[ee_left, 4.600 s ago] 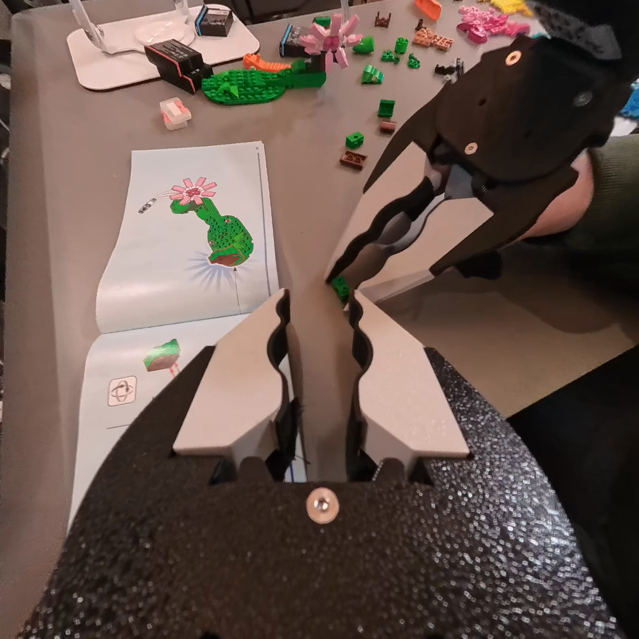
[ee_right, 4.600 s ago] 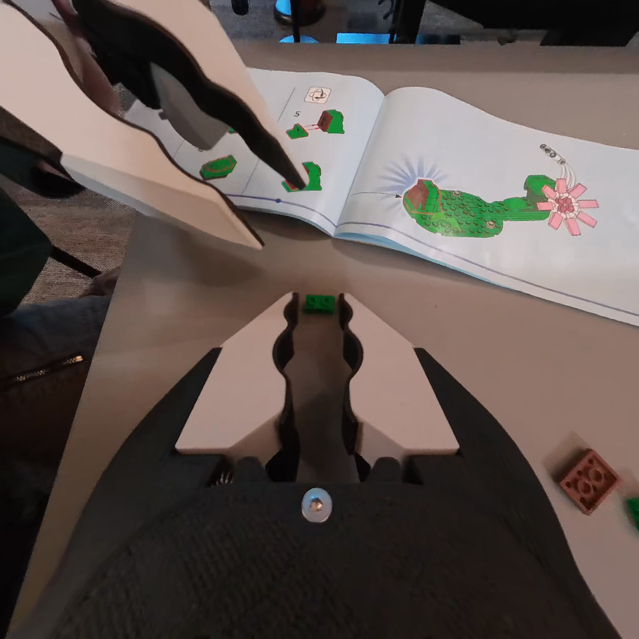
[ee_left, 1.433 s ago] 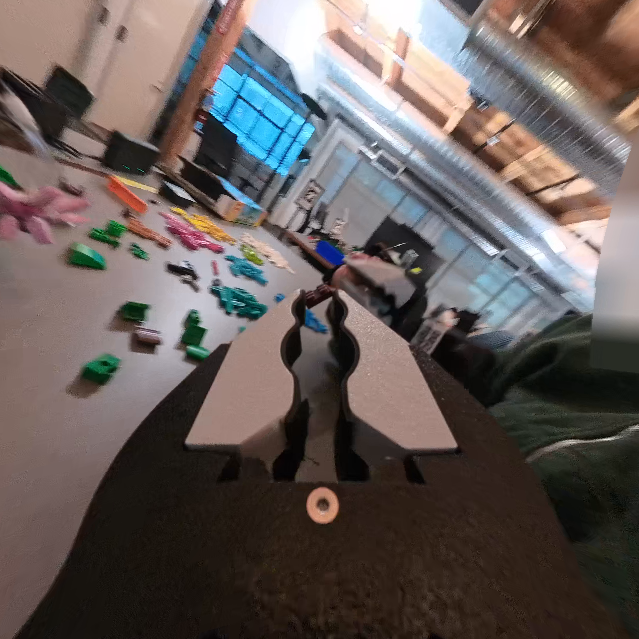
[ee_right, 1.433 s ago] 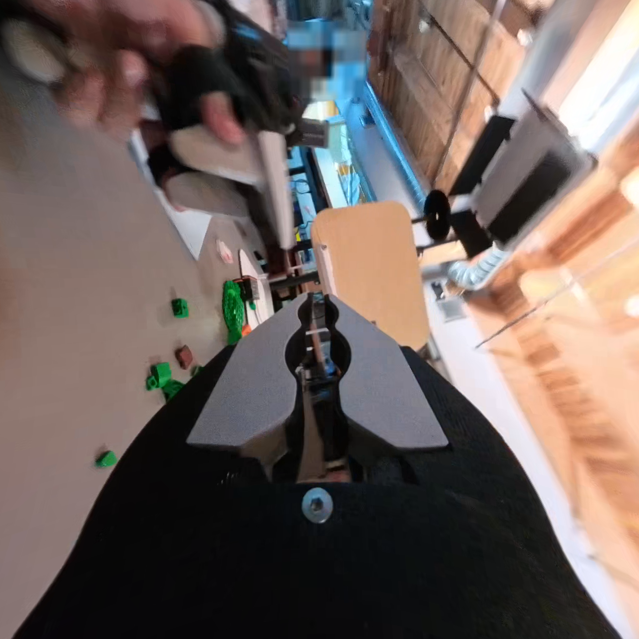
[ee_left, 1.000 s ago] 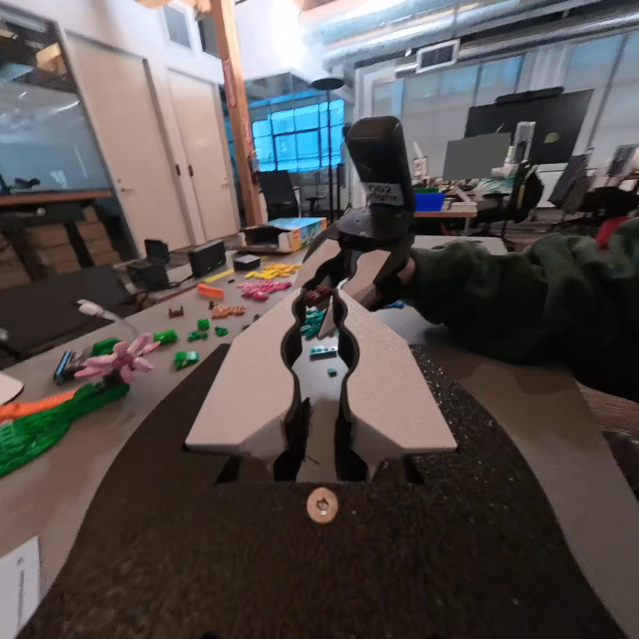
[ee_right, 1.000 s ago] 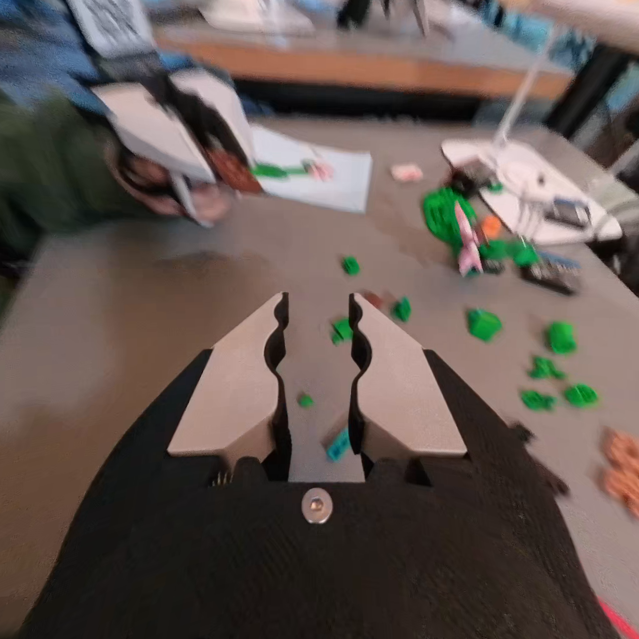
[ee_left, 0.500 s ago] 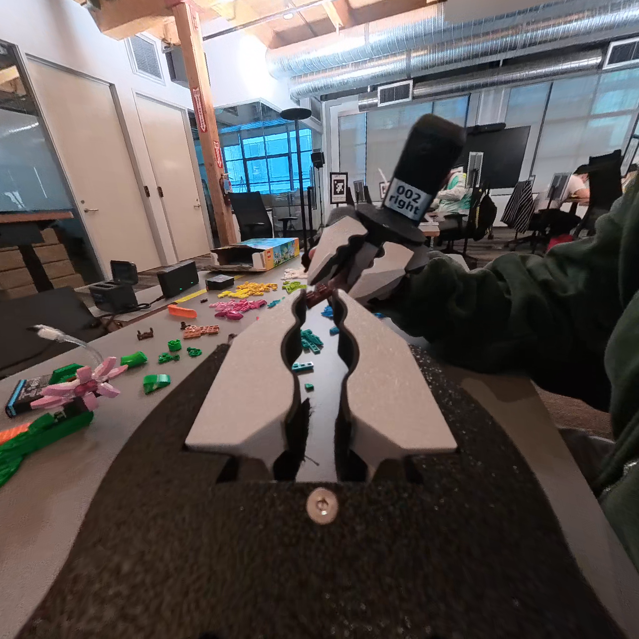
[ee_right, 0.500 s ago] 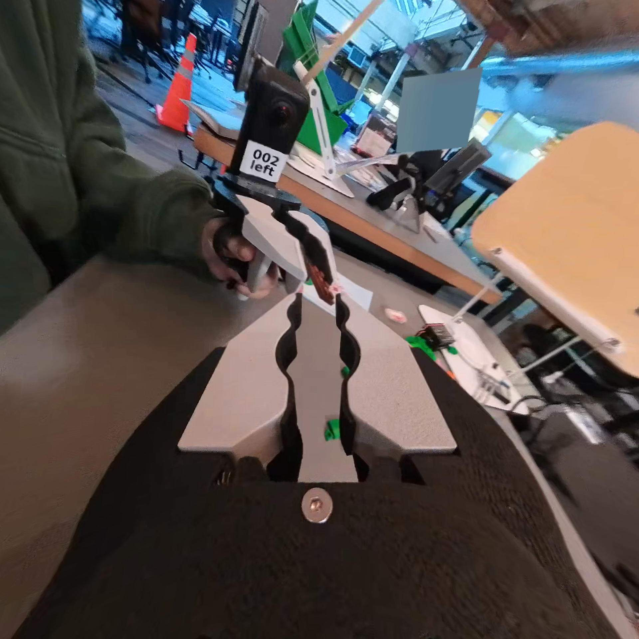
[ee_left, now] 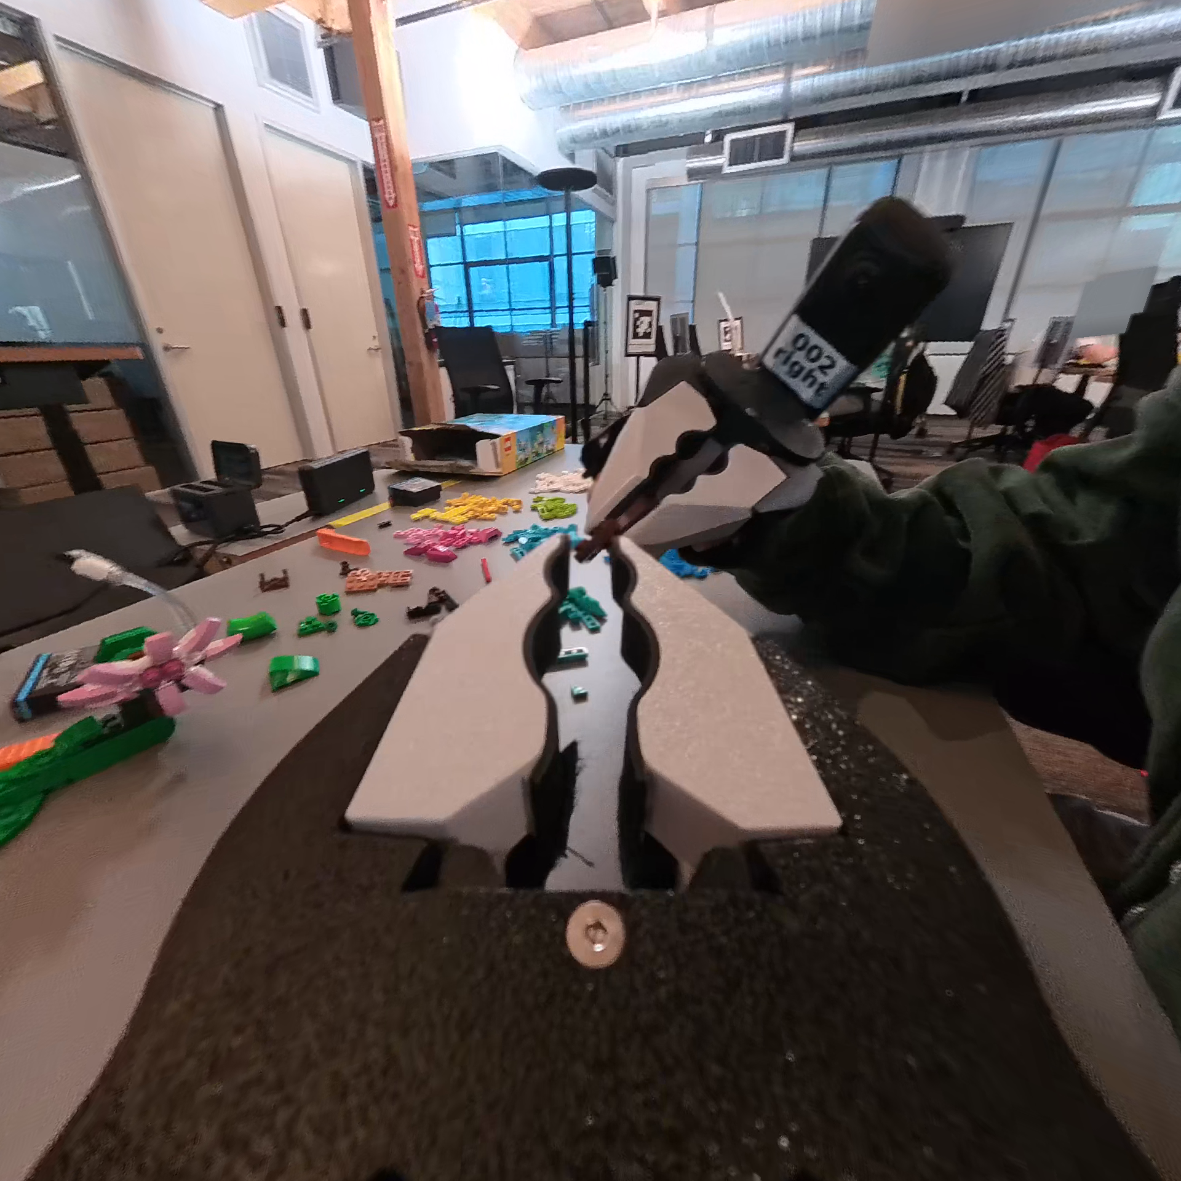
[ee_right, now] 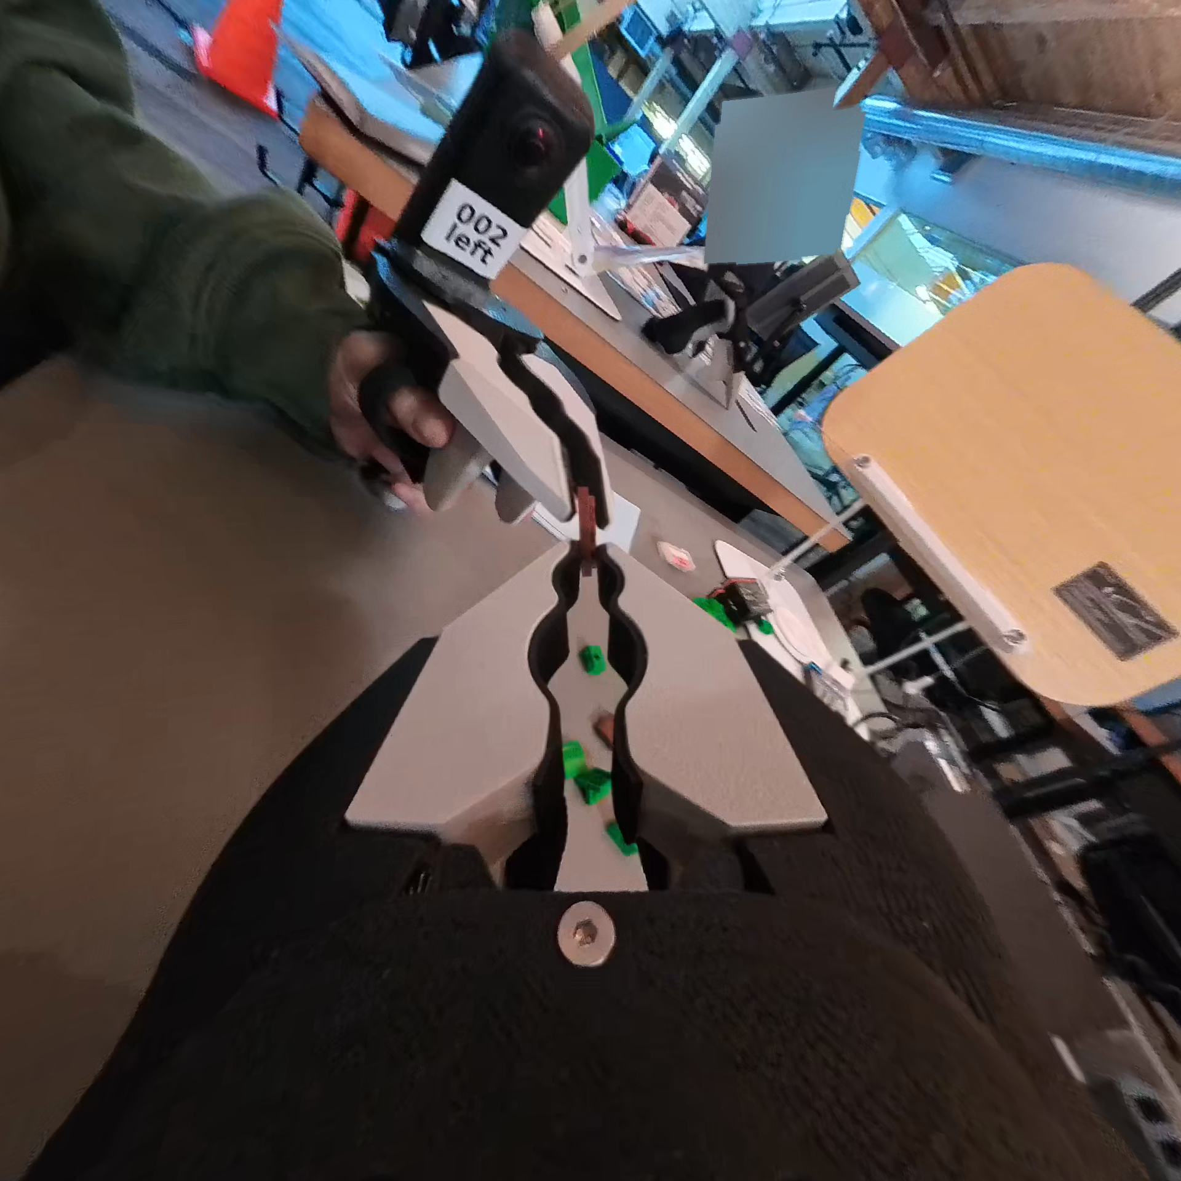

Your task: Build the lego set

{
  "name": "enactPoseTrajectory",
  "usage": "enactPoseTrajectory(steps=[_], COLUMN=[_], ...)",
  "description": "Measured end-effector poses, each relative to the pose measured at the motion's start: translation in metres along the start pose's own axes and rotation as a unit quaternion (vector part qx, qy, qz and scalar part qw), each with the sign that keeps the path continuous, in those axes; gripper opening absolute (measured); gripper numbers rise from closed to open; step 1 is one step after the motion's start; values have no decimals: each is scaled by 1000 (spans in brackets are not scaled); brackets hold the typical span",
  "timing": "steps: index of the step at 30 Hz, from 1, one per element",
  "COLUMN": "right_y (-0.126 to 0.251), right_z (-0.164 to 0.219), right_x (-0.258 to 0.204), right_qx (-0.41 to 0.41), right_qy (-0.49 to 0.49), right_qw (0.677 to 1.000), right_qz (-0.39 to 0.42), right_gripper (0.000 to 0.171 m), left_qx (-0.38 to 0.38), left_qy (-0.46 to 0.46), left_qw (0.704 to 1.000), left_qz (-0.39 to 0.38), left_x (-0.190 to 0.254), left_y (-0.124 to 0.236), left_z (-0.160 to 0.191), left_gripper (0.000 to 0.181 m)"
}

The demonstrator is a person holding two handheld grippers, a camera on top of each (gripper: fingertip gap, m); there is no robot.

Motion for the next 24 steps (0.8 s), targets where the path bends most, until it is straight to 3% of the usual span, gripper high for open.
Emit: enactPoseTrajectory(steps=[2, 4, 8, 12, 18, 24], right_y=[0, -1, -6, -10, -13, -16], right_z=[2, 5, 14, 21, 24, 23], right_x=[1, 1, -3, -8, -11, -14], right_qx=[-13, -37, -94, -129, -142, -144], right_qy=[23, 54, 106, 138, 149, 142], right_qw=[999, 997, 989, 981, 978, 979], right_qz=[21, 39, 45, 38, 31, 20], right_gripper=[3, 3, 3, 3, 3, 4], left_qx=[-18, -49, -119, -169, -211, -218], left_qy=[-16, -92, -287, -398, -451, -445], left_qw=[999, 991, 938, 883, 848, 848], left_qz=[-24, -81, -152, -184, -181, -189], left_x=[-2, -4, 4, 7, 7, 5], left_y=[-1, -1, -5, -10, -13, -13], left_z=[2, 5, 13, 21, 31, 32], left_gripper=[26, 37, 32, 27, 22, 3])
Point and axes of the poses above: each gripper's, where its closed fingertips meet, y back along the fingers, z out of its underside, x = y × z across the jaws, the point moved 7 cm from there along y, back along the fingers, and after that the axes turned 3 degrees about -x, right-handed, at the moved point
